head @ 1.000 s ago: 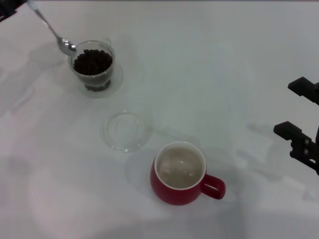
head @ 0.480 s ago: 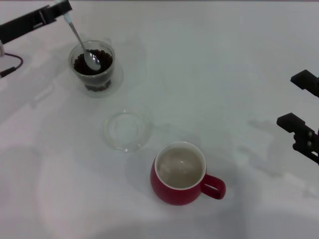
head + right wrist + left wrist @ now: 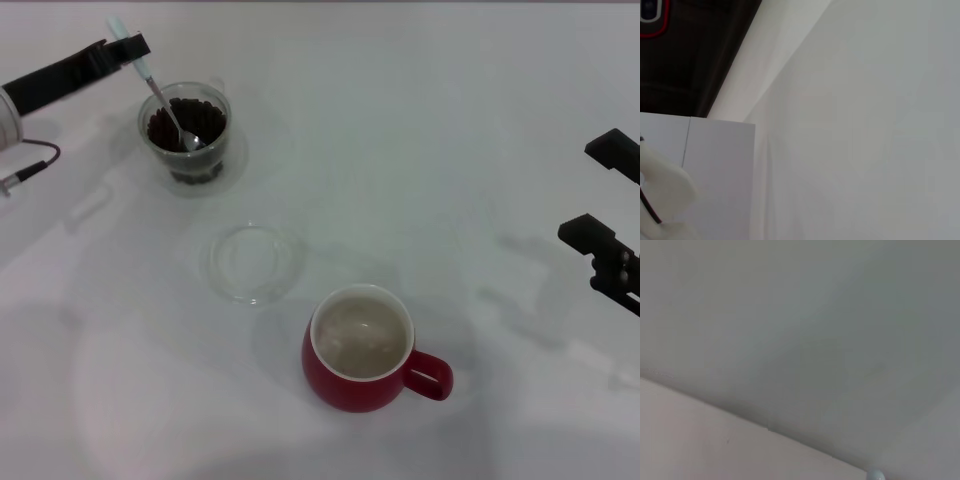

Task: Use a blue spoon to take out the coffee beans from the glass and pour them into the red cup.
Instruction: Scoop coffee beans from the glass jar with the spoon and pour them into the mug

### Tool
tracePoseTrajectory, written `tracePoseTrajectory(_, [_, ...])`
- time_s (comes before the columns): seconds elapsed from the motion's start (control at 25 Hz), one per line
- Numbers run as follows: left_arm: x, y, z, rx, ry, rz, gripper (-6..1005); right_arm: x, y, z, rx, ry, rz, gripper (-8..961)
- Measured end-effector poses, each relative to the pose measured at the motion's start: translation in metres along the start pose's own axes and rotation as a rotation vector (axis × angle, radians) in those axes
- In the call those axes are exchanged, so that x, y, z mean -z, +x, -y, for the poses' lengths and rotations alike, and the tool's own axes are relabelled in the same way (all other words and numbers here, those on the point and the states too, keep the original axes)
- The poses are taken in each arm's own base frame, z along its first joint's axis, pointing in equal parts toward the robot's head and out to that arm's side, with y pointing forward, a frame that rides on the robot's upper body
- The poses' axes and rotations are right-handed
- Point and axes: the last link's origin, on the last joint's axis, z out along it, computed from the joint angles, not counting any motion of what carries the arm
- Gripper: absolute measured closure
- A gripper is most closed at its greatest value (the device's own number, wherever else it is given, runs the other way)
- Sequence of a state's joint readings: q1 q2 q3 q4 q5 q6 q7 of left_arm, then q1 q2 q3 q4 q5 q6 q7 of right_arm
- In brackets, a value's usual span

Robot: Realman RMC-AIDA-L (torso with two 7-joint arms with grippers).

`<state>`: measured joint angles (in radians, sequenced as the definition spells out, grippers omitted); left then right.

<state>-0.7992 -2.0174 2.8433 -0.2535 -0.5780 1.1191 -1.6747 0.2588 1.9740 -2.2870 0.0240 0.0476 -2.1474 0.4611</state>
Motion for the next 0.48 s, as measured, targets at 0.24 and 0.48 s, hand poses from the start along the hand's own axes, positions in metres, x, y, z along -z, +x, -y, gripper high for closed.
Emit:
tracePoseTrajectory(0.24, [0.005,-0.012,0.009,0.14,0.035,-0.02,878,0.001,-0.001,0.001,0.0,0.0,-0.004,253])
tracePoseTrajectory(0.48, [0.013,-0.026,0.015,0.244,0.037,-0.057,879,0.002,-0.002,0.003,0.005,-0.002,-0.008,253])
